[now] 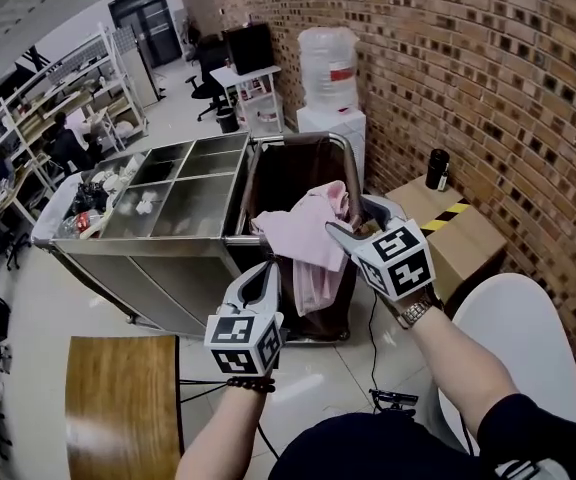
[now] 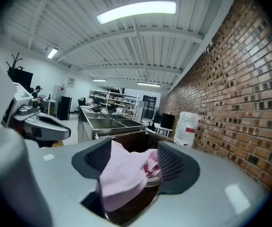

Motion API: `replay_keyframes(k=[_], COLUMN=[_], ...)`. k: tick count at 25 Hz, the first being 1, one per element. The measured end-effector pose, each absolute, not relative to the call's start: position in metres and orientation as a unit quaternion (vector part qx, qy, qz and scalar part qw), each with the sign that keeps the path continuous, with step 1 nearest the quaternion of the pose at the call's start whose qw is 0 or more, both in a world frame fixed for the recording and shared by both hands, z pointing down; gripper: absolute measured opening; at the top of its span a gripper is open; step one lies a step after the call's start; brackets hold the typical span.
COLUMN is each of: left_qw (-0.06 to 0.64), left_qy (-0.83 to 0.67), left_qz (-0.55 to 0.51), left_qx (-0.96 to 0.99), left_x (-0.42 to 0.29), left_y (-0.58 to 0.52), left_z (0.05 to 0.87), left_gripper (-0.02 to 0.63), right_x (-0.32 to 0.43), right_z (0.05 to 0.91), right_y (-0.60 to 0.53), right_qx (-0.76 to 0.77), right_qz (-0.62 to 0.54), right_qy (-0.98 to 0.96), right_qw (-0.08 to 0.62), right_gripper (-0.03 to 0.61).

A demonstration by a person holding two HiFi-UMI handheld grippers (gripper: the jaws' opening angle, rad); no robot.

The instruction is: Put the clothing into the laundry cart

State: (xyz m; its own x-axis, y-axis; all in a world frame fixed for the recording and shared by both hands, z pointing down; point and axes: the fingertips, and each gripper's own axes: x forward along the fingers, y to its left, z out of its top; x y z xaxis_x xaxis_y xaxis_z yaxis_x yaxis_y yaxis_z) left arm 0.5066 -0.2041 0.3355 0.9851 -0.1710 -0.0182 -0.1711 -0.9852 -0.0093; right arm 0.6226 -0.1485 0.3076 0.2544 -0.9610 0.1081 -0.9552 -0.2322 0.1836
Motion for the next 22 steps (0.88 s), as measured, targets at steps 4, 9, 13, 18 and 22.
replay_keyframes(k=[4, 9, 13, 18, 22], left_qw=[0.005, 0.003, 0.003, 0.006, 0.008], left_qy=[0.080, 0.072, 0.067, 0.065, 0.061], left_qz=[0.010, 0.011, 0.011, 0.016, 0.022], left_qx=[-0.997, -0.997, -0.998, -0.998, -0.998], left_x=[0.483, 0.458, 0.444, 0.428, 0.419], left_y=[-0.188, -0.164, -0.144, -0.124, -0.114], left_z=[0.329, 0.324, 0.323, 0.311, 0.303], left_gripper=[-0.002, -0.002, -0.002, -0.002, -0.002], right_x=[0.588, 0.546, 0.521, 0.492, 0.473], right_z=[0.307, 0.298, 0.296, 0.283, 0.270], right_y=[-0.135, -0.114, -0.096, -0.076, -0.063], right_qx=[0.780, 0.778, 0.775, 0.779, 0.781], right_qz=[-0.017, -0.032, -0.045, -0.069, -0.088], right_qy=[-0.617, -0.620, -0.622, -0.617, -0.614], right_qw=[0.102, 0.102, 0.097, 0.085, 0.075], right_gripper=[0.281, 0.238, 0.205, 0.153, 0.121])
